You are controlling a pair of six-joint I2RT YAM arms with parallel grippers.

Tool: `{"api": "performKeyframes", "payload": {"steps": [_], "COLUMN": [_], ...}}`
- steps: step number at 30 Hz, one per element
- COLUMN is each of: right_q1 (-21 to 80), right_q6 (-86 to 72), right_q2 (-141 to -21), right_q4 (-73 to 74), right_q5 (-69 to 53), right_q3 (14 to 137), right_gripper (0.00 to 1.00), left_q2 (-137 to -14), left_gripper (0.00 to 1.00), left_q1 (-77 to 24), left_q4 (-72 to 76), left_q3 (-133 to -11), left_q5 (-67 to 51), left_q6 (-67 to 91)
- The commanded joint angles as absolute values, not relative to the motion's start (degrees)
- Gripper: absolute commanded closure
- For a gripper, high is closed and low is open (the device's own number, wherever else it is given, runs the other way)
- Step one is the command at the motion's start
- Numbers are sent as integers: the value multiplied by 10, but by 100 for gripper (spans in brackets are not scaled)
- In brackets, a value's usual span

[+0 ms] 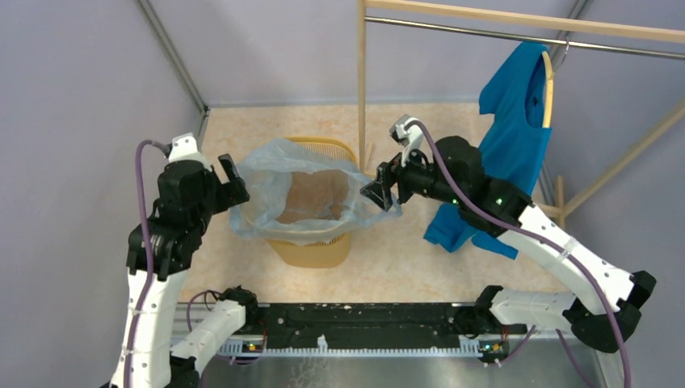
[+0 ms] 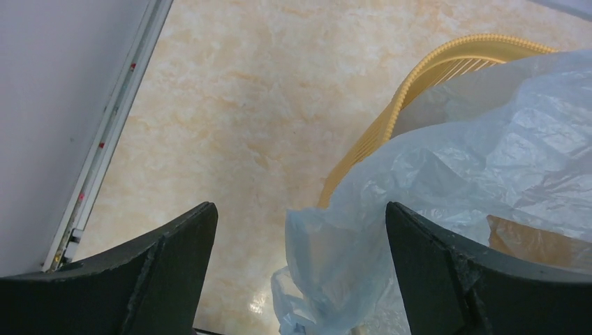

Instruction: Put the trash bags into the trash bin

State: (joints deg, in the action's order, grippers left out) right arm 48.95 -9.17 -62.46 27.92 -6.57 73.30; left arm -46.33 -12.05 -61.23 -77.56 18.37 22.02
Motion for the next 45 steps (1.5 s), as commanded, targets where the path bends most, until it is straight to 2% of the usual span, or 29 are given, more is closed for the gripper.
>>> {"api": "performKeyframes", "payload": {"steps": [1, 5, 9, 12, 15, 23, 31, 33, 41, 43, 45], "right_q1": [486, 486, 486, 486, 486, 485, 472, 462, 434, 430, 427], "right_q6": [-102, -114, -117, -122, -127, -147, -155, -156, -154, -153, -150], "right_q2": [-645, -668, -672, -668, -672, -682, -707, -715, -748, -756, -765], "right_q4": [217, 204, 198, 183, 172, 167, 152, 148, 114, 102, 92], "right_q5": [-79, -47, -45, -44, -46, -2, 32, 36, 27, 24, 24], "right_q3": [776, 790, 795, 783, 780, 781, 787, 788, 783, 782, 782], "right_gripper": [32, 46, 45, 44, 48, 80, 100, 100, 100, 92, 92], "left_q2": [-456, -474, -481, -457, -458, -498, -545, -556, -608, -620, -630], "left_gripper": [5, 11, 2, 1, 2, 23, 47, 51, 52, 55, 59], "left_q1": [-120, -120, -120, -120, -120, -120, -120, -120, -120, -120, -119], "left_q4": [-546, -535, -579, -576, -571, -513, -477, -469, -431, -424, -418], "left_q3": [-786, -796, -818, -801, -790, -811, -817, -816, -814, -813, -811], "left_q5": [188, 180, 137, 86, 103, 170, 193, 205, 227, 236, 245], "left_q6": [188, 181, 169, 144, 155, 171, 168, 167, 143, 138, 133]}}
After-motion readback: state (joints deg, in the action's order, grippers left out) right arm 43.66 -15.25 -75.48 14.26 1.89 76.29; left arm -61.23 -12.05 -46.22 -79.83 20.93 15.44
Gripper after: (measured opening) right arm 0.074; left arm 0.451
